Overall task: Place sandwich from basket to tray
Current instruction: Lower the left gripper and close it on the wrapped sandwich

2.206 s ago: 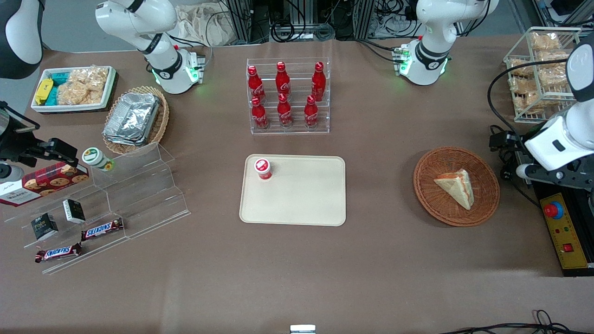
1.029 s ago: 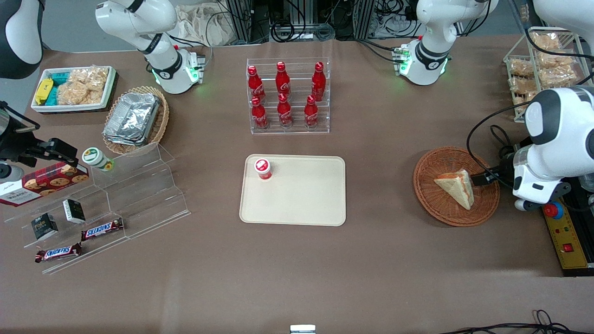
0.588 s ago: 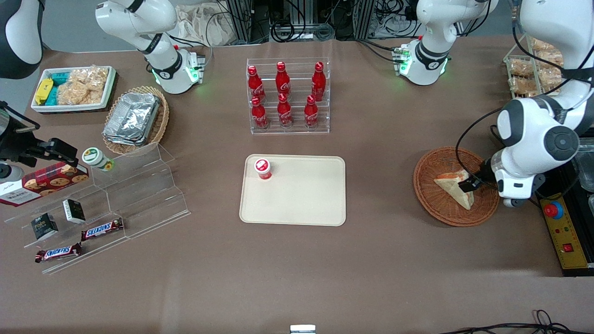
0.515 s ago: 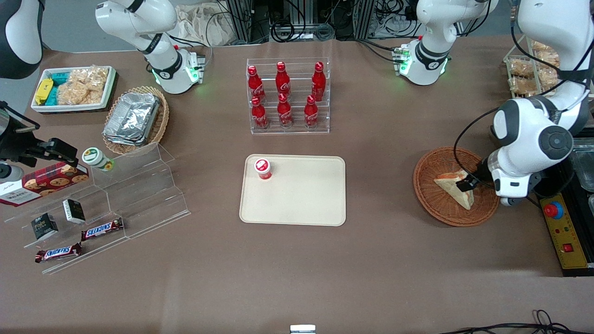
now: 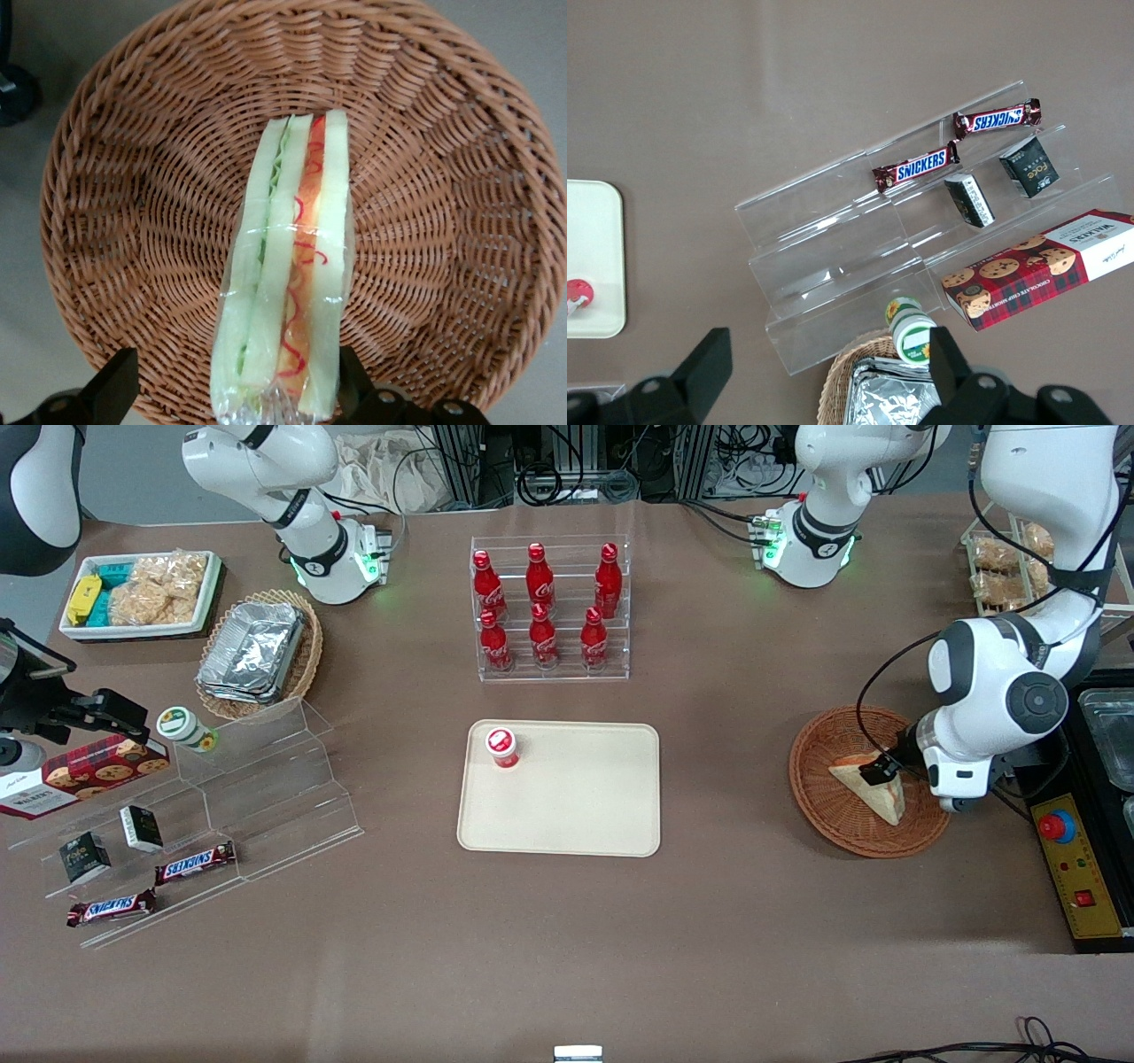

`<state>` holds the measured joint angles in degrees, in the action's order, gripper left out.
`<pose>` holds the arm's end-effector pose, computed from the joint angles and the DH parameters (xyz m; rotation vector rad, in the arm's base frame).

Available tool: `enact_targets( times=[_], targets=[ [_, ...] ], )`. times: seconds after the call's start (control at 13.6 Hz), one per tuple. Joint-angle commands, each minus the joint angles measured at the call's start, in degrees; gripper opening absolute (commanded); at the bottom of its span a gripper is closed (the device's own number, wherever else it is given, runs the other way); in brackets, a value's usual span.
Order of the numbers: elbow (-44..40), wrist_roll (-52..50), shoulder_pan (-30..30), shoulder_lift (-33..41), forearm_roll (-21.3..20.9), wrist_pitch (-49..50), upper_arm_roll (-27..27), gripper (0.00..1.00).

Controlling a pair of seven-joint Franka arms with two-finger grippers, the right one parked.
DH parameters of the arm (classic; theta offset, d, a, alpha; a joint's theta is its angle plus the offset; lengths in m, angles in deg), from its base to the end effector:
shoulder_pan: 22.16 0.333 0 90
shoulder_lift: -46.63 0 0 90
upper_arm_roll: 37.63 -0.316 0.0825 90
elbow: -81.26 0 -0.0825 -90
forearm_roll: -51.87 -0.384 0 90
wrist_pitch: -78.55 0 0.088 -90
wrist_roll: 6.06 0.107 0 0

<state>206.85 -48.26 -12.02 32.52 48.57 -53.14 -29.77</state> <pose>0.5403 0.0226 0.2629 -2.8756 -1.1101 0.1950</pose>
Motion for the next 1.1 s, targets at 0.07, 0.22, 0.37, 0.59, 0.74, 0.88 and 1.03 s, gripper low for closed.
enact_targets(
  times=[0.07,0.22,0.37,0.59,0.74,0.88,1.03],
  targets=[
    [-1.6,-8.4,0.1,-3.1,-2.5,-3.4,0.2,0.66],
    [-2.5,-11.2,0.1,-3.9,-3.6,-3.4,0.4,0.44],
    [-3.5,-12.5,0.0,-4.0,-3.6,-3.2,0.5,0.08],
    [-5.7,-13.4,0.0,-3.1,-3.7,-1.8,0.8,0.0],
    [-11.2,-11.9,0.0,-2.9,-3.6,6.3,2.4,0.0],
    [-19.0,-9.0,0.0,-2.9,-3.5,16.3,5.7,0.0],
    [-26.8,-6.5,0.0,-3.5,-3.5,26.0,10.3,0.0]
  ],
)
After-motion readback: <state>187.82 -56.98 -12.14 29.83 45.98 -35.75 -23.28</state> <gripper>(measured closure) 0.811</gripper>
